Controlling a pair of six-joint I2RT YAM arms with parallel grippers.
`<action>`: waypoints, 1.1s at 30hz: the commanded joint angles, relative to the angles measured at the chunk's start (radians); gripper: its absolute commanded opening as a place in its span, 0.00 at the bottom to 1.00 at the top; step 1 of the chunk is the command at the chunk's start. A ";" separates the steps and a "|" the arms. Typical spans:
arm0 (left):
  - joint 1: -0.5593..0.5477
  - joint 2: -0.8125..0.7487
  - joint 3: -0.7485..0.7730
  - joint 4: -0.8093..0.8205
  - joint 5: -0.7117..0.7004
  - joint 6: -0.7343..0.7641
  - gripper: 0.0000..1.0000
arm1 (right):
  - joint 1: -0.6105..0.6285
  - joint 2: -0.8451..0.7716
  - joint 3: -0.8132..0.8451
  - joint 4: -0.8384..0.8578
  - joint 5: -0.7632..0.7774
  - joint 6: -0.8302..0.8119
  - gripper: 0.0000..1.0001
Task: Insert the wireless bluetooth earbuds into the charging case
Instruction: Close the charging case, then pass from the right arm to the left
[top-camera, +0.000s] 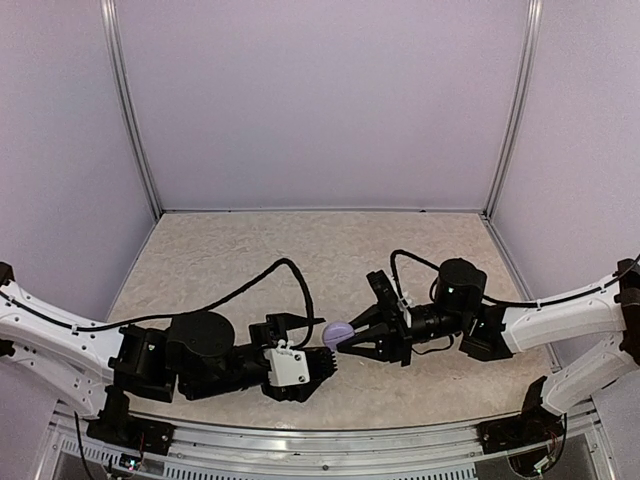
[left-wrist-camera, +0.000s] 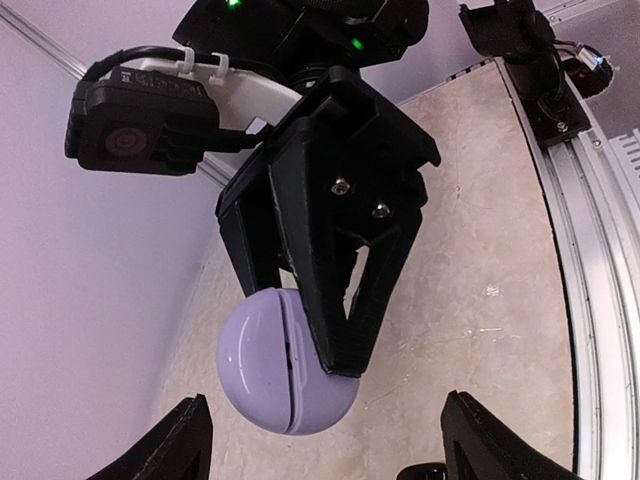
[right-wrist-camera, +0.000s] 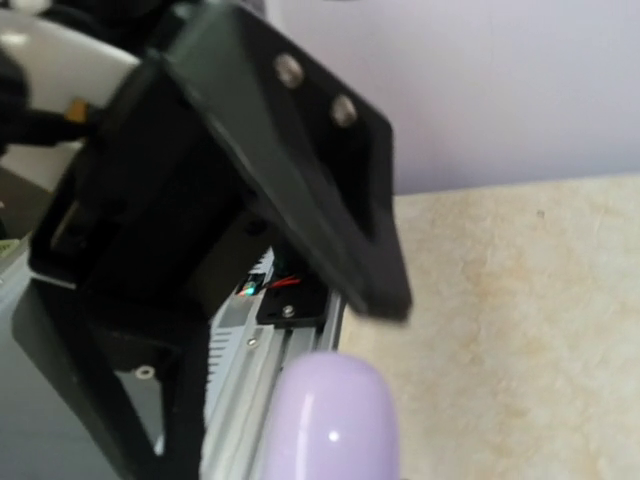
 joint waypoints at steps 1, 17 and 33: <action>0.004 0.013 0.013 0.046 -0.075 0.092 0.78 | -0.006 0.025 0.037 -0.052 -0.004 0.128 0.00; 0.065 0.169 0.129 -0.029 0.007 0.115 0.63 | 0.008 0.061 0.029 -0.005 0.015 0.243 0.00; 0.100 0.175 0.138 -0.056 0.072 0.074 0.29 | 0.005 0.051 0.014 0.013 0.011 0.277 0.21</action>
